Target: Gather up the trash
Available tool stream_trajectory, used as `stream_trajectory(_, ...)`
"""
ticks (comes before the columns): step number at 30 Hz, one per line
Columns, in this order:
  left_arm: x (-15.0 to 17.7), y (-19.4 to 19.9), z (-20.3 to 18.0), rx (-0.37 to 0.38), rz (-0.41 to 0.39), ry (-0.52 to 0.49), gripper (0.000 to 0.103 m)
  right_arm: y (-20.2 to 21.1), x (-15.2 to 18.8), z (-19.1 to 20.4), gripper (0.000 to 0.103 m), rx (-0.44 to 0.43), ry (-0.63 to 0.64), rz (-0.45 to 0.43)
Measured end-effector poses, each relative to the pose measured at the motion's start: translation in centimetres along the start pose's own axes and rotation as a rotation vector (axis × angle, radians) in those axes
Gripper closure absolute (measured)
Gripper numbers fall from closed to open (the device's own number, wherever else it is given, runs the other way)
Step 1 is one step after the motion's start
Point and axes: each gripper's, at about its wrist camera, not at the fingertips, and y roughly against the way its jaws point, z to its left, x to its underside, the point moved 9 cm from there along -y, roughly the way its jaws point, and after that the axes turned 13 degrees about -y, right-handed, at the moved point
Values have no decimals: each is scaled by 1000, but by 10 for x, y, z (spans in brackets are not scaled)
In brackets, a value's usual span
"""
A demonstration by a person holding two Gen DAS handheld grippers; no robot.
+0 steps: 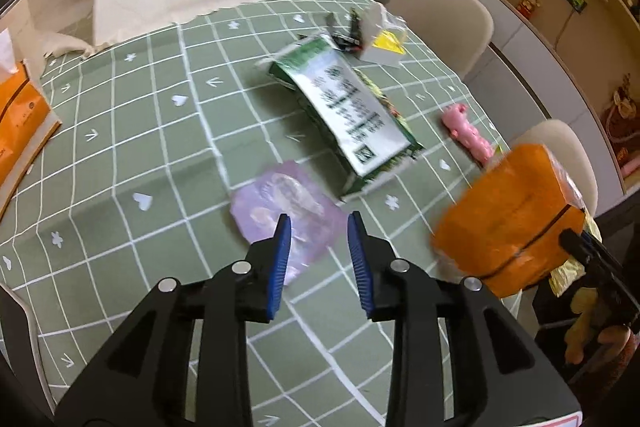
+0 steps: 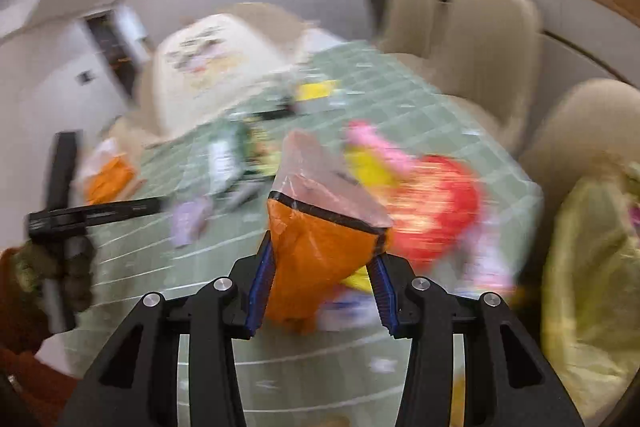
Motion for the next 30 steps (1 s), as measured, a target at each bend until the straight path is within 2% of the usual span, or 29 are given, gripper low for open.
stream_trajectory(1,-1,1,-3,2,-2,-6,75,-7,7,18,61,-39,47,40)
stream_trajectory(4,-7,6,-3,-6,-19,-7,74,-22,24,44,60,-50,159,129)
stream_trajectory(6,-11,11,1,-10,-38,1,73,-32,37,48,55,37,252,164)
stream_trajectory(8,-13,17,6,-11,-56,12,71,-35,45,41,55,163,323,145)
stream_trajectory(11,-13,23,12,-3,-69,22,69,-41,59,17,55,298,294,214)
stream_trajectory(12,-12,23,14,0,-69,21,69,-41,64,12,55,310,275,237)
stream_trajectory(15,-9,23,16,17,-73,15,68,-28,83,7,55,259,173,252)
stream_trajectory(17,-6,20,15,34,-71,3,66,-14,89,6,55,230,112,201)
stream_trajectory(20,0,12,11,68,-65,-13,65,14,86,2,55,219,5,73)
stream_trajectory(24,5,8,-8,132,-77,-45,63,35,70,-28,55,318,-68,0)
stream_trajectory(26,6,7,-24,158,-78,-68,62,48,53,-45,55,356,-102,-71)
stream_trajectory(28,7,8,-37,167,-84,-90,59,57,29,-72,55,399,-146,-123)
stream_trajectory(30,9,8,-45,161,-85,-100,59,54,13,-94,55,412,-140,-124)
